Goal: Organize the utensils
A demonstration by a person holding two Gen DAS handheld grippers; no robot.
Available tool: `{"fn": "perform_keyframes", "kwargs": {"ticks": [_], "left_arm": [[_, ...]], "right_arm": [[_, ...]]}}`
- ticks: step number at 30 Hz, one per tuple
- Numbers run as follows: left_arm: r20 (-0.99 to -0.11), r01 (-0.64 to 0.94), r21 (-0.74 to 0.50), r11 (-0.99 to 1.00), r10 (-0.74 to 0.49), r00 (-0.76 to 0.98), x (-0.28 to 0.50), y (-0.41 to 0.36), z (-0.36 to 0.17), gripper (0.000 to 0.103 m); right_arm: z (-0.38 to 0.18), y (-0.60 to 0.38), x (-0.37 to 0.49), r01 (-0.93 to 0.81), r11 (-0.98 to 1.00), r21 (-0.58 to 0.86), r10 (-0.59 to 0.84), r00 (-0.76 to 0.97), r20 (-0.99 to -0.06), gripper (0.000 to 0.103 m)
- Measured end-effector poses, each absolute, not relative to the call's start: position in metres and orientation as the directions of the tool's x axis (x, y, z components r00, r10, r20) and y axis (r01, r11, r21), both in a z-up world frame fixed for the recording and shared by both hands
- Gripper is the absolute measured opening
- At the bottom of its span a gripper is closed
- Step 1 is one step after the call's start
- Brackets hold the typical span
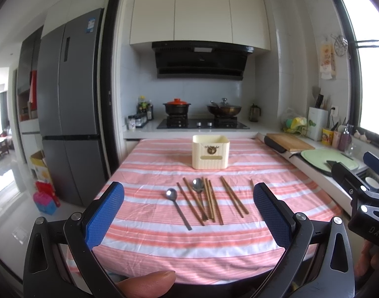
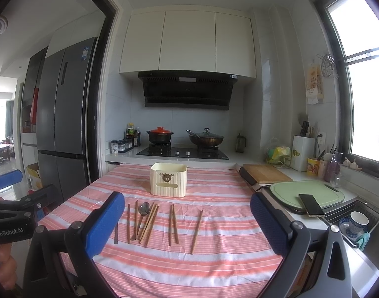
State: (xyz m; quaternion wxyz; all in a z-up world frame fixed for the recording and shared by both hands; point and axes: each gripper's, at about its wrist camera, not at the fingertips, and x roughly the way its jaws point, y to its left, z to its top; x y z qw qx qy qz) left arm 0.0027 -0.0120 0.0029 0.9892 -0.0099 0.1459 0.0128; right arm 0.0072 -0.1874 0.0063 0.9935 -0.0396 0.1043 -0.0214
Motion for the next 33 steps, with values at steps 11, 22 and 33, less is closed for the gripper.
{"fn": "perform_keyframes", "kwargs": {"ticks": [11,22,33], "left_arm": [[-0.331,-0.042,0.05,0.998,0.056,0.942,0.032,-0.016,-0.014,0.103],[-0.583,-0.089,0.027,0.996,0.088,0.808,0.11,0.0,-0.063,0.103],[-0.784,-0.146,-0.041,0.988,0.058,0.618,0.208,0.033,-0.112,0.103]], "right_arm": [[0.01,-0.196,0.013,0.043,0.997,-0.072,-0.057,0.976,-0.212,0.103],[0.003,-0.22,0.053,0.088,0.995,-0.05,-0.098,0.96,-0.261,0.103],[-0.067,-0.261,0.159,0.072,0.997,-0.032,-0.077,0.816,-0.572,0.103]]}}
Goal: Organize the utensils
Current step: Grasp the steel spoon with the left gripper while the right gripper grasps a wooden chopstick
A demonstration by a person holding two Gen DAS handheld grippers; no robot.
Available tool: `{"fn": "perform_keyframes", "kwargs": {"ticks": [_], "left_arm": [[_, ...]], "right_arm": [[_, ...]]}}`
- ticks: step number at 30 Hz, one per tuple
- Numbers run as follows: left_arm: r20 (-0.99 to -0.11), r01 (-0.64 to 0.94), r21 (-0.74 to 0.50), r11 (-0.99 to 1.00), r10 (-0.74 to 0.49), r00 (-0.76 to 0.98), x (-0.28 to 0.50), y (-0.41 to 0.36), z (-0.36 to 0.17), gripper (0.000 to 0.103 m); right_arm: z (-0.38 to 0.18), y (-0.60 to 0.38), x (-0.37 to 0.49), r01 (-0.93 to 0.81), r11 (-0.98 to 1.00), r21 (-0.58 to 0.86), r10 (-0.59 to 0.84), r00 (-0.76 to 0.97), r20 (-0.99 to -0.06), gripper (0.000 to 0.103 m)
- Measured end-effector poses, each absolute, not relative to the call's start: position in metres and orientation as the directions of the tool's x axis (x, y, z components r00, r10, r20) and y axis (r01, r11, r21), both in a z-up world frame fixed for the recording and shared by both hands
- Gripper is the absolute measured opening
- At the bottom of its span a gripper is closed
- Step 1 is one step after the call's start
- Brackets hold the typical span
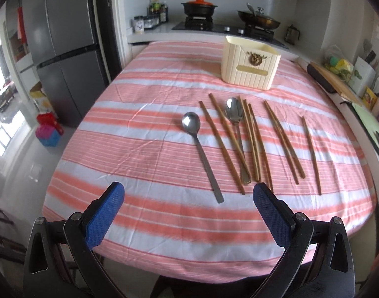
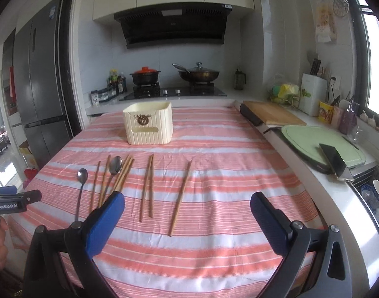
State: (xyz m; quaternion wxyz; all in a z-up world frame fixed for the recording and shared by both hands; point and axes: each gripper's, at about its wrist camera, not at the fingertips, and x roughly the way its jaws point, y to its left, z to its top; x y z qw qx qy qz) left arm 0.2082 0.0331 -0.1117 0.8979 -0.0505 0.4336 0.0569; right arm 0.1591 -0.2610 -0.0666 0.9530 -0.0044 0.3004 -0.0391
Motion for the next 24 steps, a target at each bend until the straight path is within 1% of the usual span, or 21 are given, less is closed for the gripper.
{"fn": "perform_keyframes", "kwargs": {"ticks": [4,7,11,14,16,18,20,22,24], "left_arm": [[-0.817,-0.171,-0.118,0.978,0.002,0.577,0.243,0.045,-0.136,0.103],[-0.835,-0.22,-0.133,0.966,0.01,0.55,0.275,0.05,-0.156,0.103],[-0.847,-0.267,-0.043,0.963,0.106,0.52,0.315,0.044,-0.183,0.102],[-0.846,-0.282,0.049,0.958,0.19,0.498,0.33,0.04,-0.201,0.102],[-0.854,-0.288,0.079,0.954,0.214,0.474,0.333,0.043,-0.212,0.103],[-0.844,-0.294,0.051,0.955,0.198,0.499,0.328,0.048,-0.213,0.103],[-0.838,-0.273,0.06,0.96,0.197,0.509,0.324,0.049,-0.212,0.103],[-0.829,-0.254,0.092,0.963,0.215,0.516,0.319,0.051,-0.21,0.103],[-0.828,-0.24,0.1,0.966,0.215,0.518,0.317,0.056,-0.208,0.103]], "right_arm": [[-0.089,-0.269,0.184,0.096,0.994,-0.055,-0.109,0.773,-0.625,0.103],[-0.099,-0.271,0.204,0.091,0.994,-0.063,-0.11,0.749,-0.653,0.103],[-0.112,-0.276,0.235,0.089,0.996,-0.03,-0.085,0.72,-0.689,0.103],[-0.123,-0.283,0.259,0.102,0.995,0.009,-0.065,0.697,-0.714,0.102],[-0.13,-0.287,0.272,0.111,0.994,0.012,-0.067,0.679,-0.731,0.097],[-0.139,-0.291,0.285,0.114,0.993,0.002,-0.073,0.646,-0.759,0.093],[-0.149,-0.29,0.299,0.101,0.995,0.002,-0.06,0.609,-0.791,0.09],[-0.16,-0.286,0.309,0.077,0.997,0.006,-0.039,0.573,-0.818,0.083],[-0.17,-0.278,0.316,0.038,0.999,0.018,-0.006,0.546,-0.838,0.082]]}}
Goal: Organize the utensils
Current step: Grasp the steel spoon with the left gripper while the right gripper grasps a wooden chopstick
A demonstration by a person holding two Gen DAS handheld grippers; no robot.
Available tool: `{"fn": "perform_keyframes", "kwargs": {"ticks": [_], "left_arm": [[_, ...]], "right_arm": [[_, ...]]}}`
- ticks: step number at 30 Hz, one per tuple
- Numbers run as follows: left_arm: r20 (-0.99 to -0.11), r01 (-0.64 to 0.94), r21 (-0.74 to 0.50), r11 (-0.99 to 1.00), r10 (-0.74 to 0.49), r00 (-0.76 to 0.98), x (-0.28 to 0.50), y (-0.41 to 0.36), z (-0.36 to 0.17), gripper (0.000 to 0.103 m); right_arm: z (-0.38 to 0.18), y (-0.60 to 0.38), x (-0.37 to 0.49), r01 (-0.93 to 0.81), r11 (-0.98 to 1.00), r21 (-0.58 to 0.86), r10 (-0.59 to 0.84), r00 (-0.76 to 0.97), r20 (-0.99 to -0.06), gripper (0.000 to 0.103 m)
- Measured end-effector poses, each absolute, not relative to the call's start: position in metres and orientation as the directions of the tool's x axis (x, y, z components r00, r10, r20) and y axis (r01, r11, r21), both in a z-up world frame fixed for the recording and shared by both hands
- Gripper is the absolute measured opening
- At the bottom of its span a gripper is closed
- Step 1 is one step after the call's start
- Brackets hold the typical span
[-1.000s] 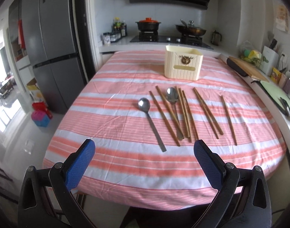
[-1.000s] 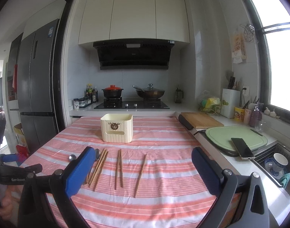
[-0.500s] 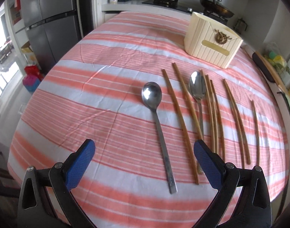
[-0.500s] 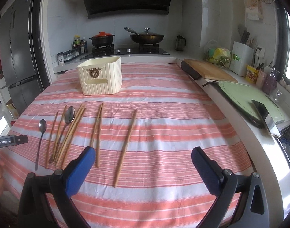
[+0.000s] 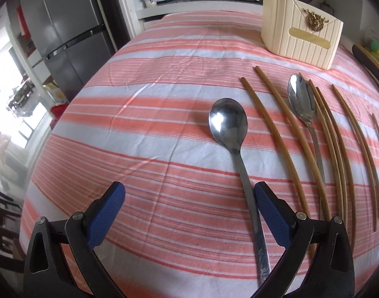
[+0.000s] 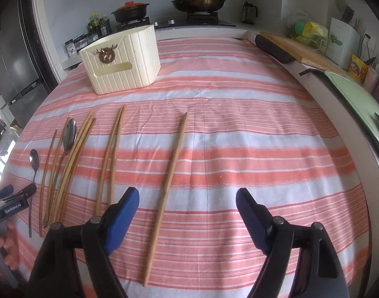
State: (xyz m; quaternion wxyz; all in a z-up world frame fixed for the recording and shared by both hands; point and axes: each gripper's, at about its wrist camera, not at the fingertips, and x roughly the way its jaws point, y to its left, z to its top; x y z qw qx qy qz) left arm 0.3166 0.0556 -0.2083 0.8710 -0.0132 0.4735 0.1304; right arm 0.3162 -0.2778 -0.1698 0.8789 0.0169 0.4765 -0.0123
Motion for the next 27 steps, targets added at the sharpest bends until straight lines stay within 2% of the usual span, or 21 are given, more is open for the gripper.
{"fn": "perform_keyframes", "kwargs": {"ticks": [2,4,7,13,20,22,25,27], "left_arm": [[-0.838,-0.224,0.085,0.971,0.191,0.511,0.315,0.065,-0.208,0.103],[-0.85,-0.204,0.059,0.977,0.156,0.504,0.318,0.073,-0.209,0.103],[-0.863,-0.174,0.03,0.984,0.113,0.492,0.32,0.08,-0.21,0.103],[-0.878,-0.089,0.024,0.996,0.063,0.474,0.336,0.075,-0.211,0.103],[-0.9,-0.114,-0.004,0.993,0.046,0.434,0.368,0.076,-0.212,0.103],[-0.909,-0.121,-0.008,0.993,0.043,0.414,0.373,0.078,-0.211,0.102],[-0.912,-0.128,-0.011,0.992,0.042,0.407,0.379,0.075,-0.208,0.095],[-0.91,-0.126,-0.012,0.992,0.042,0.413,0.385,0.069,-0.207,0.083]], "right_arm": [[-0.179,-0.271,0.321,0.009,1.0,0.018,0.011,0.521,-0.854,0.079],[-0.189,-0.266,0.323,0.001,1.0,-0.019,-0.017,0.495,-0.869,0.065],[-0.201,-0.268,0.324,0.014,0.998,-0.067,-0.066,0.462,-0.884,0.062],[-0.199,-0.273,0.328,-0.03,0.998,-0.06,-0.041,0.444,-0.895,0.061],[-0.203,-0.271,0.38,-0.072,0.997,-0.037,-0.005,0.41,-0.912,0.062],[-0.203,-0.268,0.399,-0.09,0.995,-0.039,0.0,0.395,-0.919,0.05],[-0.204,-0.264,0.424,-0.105,0.994,-0.038,0.003,0.37,-0.929,0.039],[-0.205,-0.264,0.437,-0.096,0.995,-0.029,0.008,0.363,-0.932,0.038]]}}
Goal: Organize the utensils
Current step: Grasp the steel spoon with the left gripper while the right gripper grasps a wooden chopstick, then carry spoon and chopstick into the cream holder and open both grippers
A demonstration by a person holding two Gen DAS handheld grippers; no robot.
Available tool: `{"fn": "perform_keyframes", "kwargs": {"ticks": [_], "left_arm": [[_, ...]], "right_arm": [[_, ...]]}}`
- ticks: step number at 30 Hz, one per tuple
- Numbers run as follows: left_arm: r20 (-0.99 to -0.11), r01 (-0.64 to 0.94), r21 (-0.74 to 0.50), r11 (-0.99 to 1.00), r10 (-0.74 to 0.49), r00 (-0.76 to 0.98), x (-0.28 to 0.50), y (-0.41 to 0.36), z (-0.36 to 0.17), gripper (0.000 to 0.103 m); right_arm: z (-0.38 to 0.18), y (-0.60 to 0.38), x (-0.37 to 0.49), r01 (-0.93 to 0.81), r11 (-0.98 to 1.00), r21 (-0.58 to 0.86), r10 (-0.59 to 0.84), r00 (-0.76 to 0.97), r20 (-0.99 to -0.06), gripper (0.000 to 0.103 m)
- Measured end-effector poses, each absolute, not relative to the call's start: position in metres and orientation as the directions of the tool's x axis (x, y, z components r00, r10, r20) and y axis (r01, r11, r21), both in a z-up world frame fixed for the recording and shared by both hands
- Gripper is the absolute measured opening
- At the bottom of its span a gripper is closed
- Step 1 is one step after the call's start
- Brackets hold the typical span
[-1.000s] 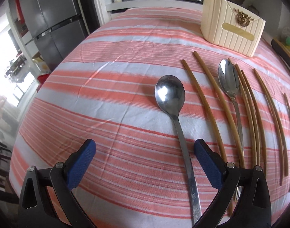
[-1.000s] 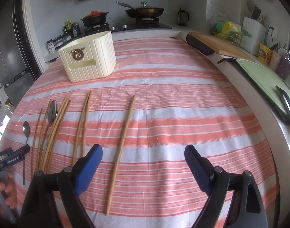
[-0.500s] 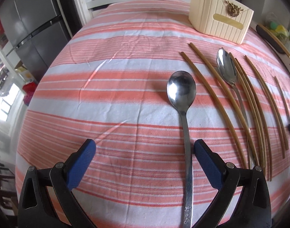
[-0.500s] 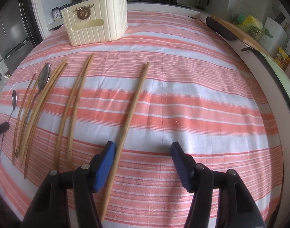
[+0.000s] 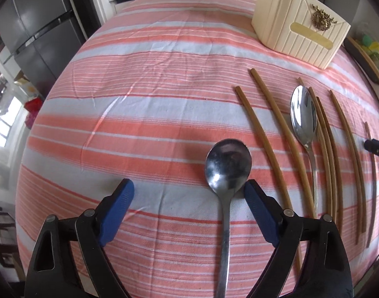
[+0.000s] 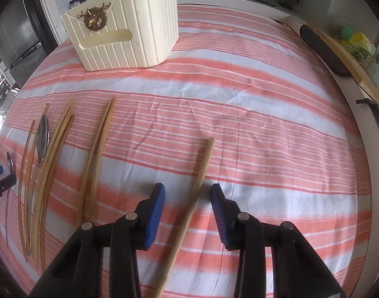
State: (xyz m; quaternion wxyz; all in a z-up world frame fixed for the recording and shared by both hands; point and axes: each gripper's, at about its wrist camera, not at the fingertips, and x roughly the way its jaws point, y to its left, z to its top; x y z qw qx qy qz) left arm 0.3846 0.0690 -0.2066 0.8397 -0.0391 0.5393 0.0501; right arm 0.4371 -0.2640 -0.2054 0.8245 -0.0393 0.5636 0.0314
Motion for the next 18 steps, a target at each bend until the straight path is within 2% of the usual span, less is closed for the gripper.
{"fn": "perform_keyframes", "kwargs": {"ticks": [1,2,3,5,10,18], "left_arm": [[-0.908,-0.123,-0.011,0.992,0.041,0.417,0.387,0.065,-0.205,0.079],[-0.905,-0.112,-0.011,0.994,0.038,0.424,0.389,0.061,-0.204,0.066],[-0.9,-0.094,-0.01,0.995,0.032,0.434,0.389,0.057,-0.202,0.05],[-0.892,-0.063,0.001,0.998,0.03,0.451,0.39,0.051,-0.2,0.036],[-0.876,-0.042,-0.066,0.997,-0.038,0.481,0.386,0.062,-0.187,0.036],[-0.776,0.01,-0.118,0.993,-0.099,0.623,0.35,0.075,-0.115,0.036]], "right_arm": [[-0.205,-0.263,0.441,-0.091,0.995,-0.029,0.006,0.361,-0.932,0.03],[-0.204,-0.264,0.445,-0.082,0.996,-0.027,0.004,0.361,-0.933,0.024],[-0.205,-0.266,0.449,-0.069,0.997,-0.02,0.007,0.36,-0.933,0.01],[-0.207,-0.27,0.454,-0.057,0.998,0.001,0.021,0.364,-0.931,0.008],[-0.194,-0.282,0.454,-0.033,0.995,0.098,0.103,0.381,-0.919,0.007],[-0.108,-0.282,0.406,-0.103,0.978,0.184,0.211,0.512,-0.833,0.007]]}}
